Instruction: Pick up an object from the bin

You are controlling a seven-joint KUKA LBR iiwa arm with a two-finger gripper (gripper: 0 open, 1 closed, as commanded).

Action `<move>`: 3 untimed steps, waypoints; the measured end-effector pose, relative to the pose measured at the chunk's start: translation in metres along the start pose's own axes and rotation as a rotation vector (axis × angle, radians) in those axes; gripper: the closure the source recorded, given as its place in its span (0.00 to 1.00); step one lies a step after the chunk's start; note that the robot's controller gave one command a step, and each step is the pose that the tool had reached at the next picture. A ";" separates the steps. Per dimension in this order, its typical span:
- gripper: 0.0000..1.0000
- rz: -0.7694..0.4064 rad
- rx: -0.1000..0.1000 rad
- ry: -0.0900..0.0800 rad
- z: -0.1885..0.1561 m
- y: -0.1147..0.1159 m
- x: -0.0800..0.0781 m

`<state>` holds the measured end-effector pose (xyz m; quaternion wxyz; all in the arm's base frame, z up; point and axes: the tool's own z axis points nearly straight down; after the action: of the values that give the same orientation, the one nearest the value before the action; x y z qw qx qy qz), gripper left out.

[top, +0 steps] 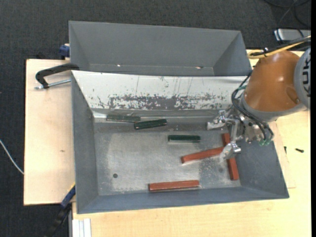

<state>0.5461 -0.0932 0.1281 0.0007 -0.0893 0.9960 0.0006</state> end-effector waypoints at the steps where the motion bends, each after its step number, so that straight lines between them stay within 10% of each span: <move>1: 0.00 -0.002 0.002 -0.006 -0.011 0.005 0.000; 2: 0.00 -0.130 0.002 -0.004 0.046 0.006 0.004; 3: 1.00 -0.127 0.008 -0.007 0.052 0.006 0.005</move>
Offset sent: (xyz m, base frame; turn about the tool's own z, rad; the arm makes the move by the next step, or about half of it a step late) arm -0.0083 0.0040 -0.0581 -0.1405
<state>0.5406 -0.0879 0.0764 0.0044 -0.1526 0.9883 -0.0033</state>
